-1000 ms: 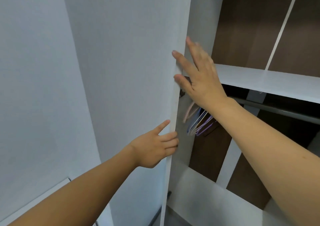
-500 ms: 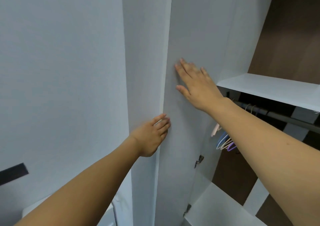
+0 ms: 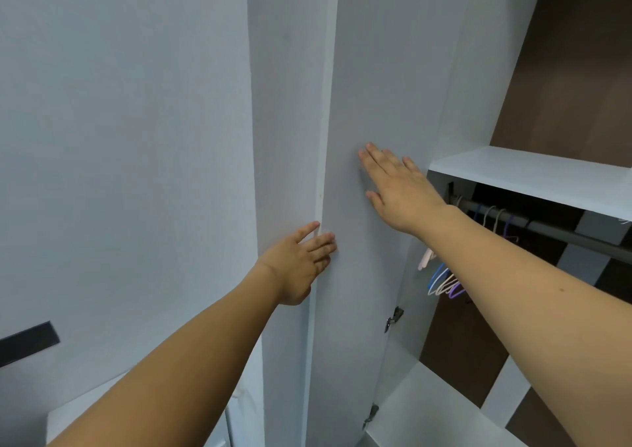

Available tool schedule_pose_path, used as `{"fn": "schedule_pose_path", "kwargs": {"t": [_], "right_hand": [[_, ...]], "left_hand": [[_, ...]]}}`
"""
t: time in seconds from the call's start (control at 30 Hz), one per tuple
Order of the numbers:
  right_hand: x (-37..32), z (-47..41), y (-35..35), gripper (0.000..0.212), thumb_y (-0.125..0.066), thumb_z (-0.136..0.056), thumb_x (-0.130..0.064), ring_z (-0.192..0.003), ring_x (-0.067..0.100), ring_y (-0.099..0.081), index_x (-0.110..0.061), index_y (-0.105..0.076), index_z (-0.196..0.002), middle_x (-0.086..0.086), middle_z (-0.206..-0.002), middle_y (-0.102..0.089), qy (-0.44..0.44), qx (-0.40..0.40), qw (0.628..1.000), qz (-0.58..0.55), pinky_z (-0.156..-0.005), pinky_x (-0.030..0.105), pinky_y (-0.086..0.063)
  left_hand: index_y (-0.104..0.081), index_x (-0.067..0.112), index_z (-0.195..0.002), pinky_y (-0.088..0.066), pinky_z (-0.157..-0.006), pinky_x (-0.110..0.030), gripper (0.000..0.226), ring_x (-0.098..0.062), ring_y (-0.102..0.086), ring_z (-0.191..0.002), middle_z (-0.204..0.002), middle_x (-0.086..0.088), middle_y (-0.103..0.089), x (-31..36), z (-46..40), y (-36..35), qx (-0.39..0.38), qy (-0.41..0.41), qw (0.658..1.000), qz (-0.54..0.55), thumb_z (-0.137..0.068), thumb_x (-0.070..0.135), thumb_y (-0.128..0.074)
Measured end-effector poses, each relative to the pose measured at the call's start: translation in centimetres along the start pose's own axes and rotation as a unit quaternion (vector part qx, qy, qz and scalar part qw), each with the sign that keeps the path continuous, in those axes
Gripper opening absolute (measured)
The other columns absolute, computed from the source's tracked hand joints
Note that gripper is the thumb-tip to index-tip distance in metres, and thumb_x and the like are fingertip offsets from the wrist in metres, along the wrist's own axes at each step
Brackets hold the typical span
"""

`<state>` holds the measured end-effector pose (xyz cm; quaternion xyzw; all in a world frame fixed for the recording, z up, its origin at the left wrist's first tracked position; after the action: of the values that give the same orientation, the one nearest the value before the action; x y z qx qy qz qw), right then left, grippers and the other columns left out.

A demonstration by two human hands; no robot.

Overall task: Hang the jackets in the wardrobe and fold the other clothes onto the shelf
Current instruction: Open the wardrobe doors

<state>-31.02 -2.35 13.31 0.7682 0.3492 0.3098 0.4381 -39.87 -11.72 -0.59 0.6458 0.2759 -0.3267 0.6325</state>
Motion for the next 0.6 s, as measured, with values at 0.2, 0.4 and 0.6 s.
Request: {"fn": "schedule_pose_path", "kwargs": {"t": [0.2,0.4,0.6], "right_hand": [[-0.8,2.5,-0.3,0.073,-0.044,-0.1,-0.026,-0.151,0.019,0.001,-0.018,0.002,-0.157,0.0,-0.164,0.007,-0.01,-0.008,0.998,-0.062,-0.123,0.037,-0.001],[-2.9,5.5,-1.0,0.072,-0.048,-0.098,-0.021,-0.15,0.019,-0.005,-0.015,-0.007,-0.157,0.004,-0.164,-0.004,-0.035,0.005,0.989,-0.145,-0.122,0.032,-0.003],[-6.9,8.3,-1.1,0.071,-0.051,-0.096,-0.02,-0.15,0.02,-0.004,-0.012,-0.013,-0.156,0.004,-0.164,-0.002,-0.015,0.025,0.985,-0.173,-0.121,0.033,-0.003]], "left_hand": [[-0.017,0.012,-0.156,0.014,-0.119,-0.046,0.062,-0.025,0.009,-0.152,-0.165,-0.008,-0.004,-0.3,1.2,1.0,0.045,0.011,0.994,0.1,-0.101,0.038,-0.027],[-0.039,0.011,-0.146,-0.01,-0.121,-0.037,0.054,-0.027,-0.029,-0.142,-0.152,-0.009,-0.037,-0.8,4.1,2.1,0.122,0.052,0.961,0.241,-0.1,0.038,-0.034],[-0.049,0.01,-0.136,-0.027,-0.112,-0.031,0.045,-0.026,-0.043,-0.128,-0.144,-0.007,-0.046,-2.1,10.1,2.8,0.15,0.178,0.925,0.3,-0.1,0.036,-0.04]]}}
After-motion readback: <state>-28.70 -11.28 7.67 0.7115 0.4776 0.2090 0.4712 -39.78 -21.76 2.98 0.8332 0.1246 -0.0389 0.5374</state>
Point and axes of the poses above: each hand's wrist, its own z-axis away from the middle knuckle, its own y-axis out of the back of the hand, x = y × z, the point moved 9 cm from there along -z, towards the middle knuckle
